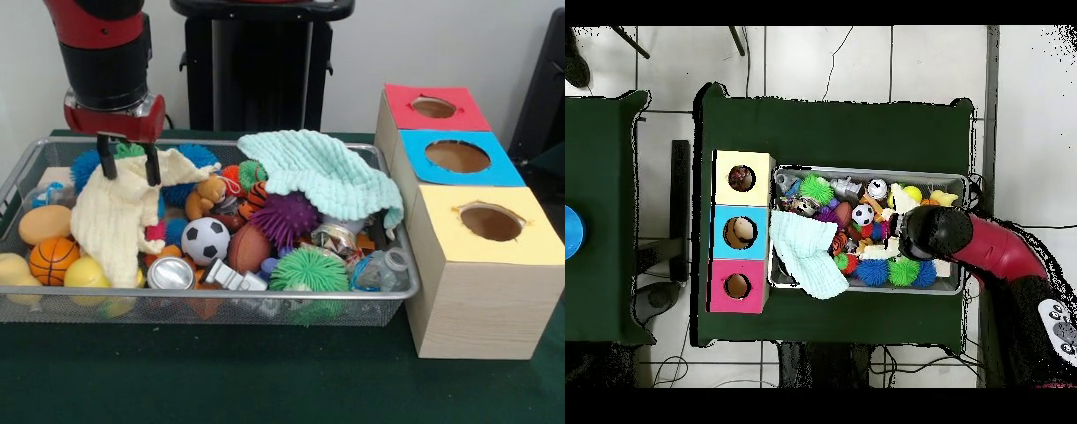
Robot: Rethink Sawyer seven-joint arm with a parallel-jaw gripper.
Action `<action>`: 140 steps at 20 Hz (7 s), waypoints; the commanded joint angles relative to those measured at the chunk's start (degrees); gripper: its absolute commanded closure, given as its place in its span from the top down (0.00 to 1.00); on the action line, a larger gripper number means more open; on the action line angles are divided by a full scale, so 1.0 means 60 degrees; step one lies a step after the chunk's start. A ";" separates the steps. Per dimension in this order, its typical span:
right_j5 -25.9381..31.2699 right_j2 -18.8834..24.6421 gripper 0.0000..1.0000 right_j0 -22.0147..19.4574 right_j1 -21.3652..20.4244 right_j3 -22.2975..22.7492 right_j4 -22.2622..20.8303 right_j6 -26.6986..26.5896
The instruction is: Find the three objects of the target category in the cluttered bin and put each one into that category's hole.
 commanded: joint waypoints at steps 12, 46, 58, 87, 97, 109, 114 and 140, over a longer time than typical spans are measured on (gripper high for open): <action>-0.1152 0.0277 1.00 0.1380 0.0392 -0.0015 -0.0272 0.1557; -0.1300 -0.2003 1.00 0.4580 0.1501 -0.0436 0.2157 0.3766; -0.1718 -0.2386 1.00 0.4895 0.2345 -0.0976 0.2442 0.3868; -0.0084 -0.3528 1.00 0.6581 0.2703 -0.2595 0.4088 0.4686; 0.0099 -0.3740 1.00 0.6963 0.3139 -0.3098 0.4499 0.5092; -0.0719 -0.3451 1.00 0.6245 0.4043 -0.3694 0.4113 0.4128; -0.0973 -0.3445 1.00 0.5988 0.3862 -0.3363 0.3903 0.3857; -0.1069 -0.2187 1.00 0.3782 0.3139 -0.3006 0.1768 0.2036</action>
